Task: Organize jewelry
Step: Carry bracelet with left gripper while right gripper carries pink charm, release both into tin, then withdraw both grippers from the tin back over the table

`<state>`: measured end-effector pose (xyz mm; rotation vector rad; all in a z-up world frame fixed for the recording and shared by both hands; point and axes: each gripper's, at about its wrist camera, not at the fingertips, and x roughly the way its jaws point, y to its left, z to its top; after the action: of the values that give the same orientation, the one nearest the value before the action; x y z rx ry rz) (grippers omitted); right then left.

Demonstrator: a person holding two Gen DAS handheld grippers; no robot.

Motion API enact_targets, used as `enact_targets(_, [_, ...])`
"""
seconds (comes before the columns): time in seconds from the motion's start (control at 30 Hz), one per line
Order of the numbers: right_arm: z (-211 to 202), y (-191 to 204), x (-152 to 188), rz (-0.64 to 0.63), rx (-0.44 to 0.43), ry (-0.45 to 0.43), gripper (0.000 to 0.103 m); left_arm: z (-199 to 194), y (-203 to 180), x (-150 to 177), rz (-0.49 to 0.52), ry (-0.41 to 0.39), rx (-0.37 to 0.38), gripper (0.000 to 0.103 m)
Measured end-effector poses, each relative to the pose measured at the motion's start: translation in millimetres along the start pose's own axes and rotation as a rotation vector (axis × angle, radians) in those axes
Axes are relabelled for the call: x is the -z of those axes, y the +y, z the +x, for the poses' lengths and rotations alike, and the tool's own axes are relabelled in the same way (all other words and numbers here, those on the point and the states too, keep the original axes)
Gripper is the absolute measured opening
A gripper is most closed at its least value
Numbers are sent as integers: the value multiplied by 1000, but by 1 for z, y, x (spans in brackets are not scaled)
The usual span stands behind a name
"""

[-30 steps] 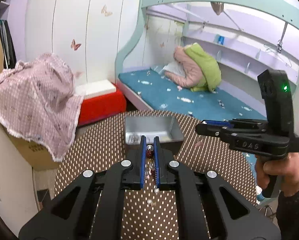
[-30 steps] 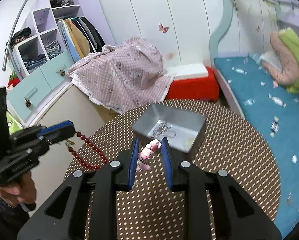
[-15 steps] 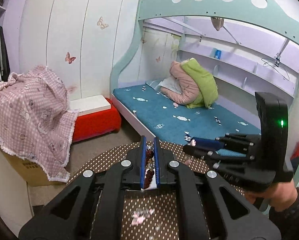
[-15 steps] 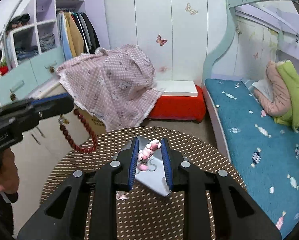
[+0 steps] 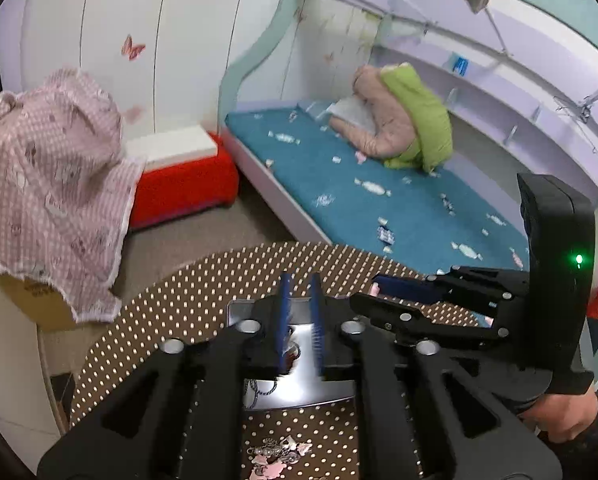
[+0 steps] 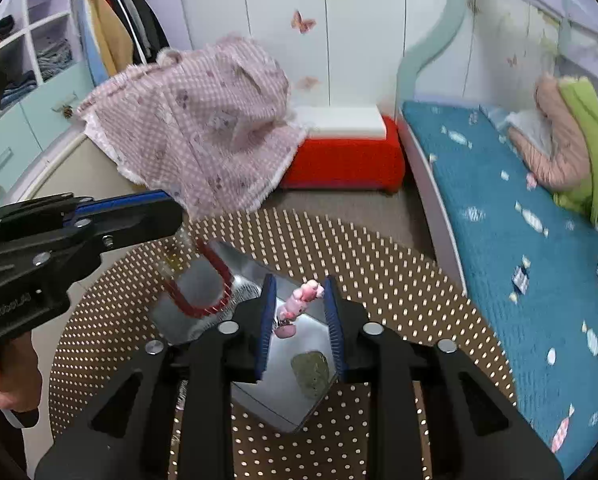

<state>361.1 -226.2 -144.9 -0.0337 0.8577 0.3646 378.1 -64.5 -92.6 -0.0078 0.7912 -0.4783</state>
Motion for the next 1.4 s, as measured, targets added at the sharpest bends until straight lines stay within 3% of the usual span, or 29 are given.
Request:
enact_targets(0.03, [0, -2, 2, 10, 5, -2, 48, 1, 2, 2, -9, -4, -14, 54])
enact_targets(0.1, [-5, -4, 5, 24, 15, -23, 75, -2, 5, 7, -27, -22, -36, 78])
enact_targets(0.13, [-8, -4, 5, 28, 24, -39, 84, -6, 9, 9, -35, -32, -47, 80])
enact_targets(0.2, [-15, -5, 6, 39, 34, -63, 93, -11, 13, 11, -49, -42, -76, 92])
enact_targets(0.43, [-38, -4, 11, 84, 82, -131, 95, -54, 16, 26, -60, -139, -189, 95])
enact_targets(0.83, [-102, 9, 14, 95, 79, -258, 95, -129, 8, 46, -66, -267, -269, 96])
enact_targets(1.4, [-162, 28, 57, 87, 81, -339, 95, -174, 4, 99, -80, -299, -331, 96])
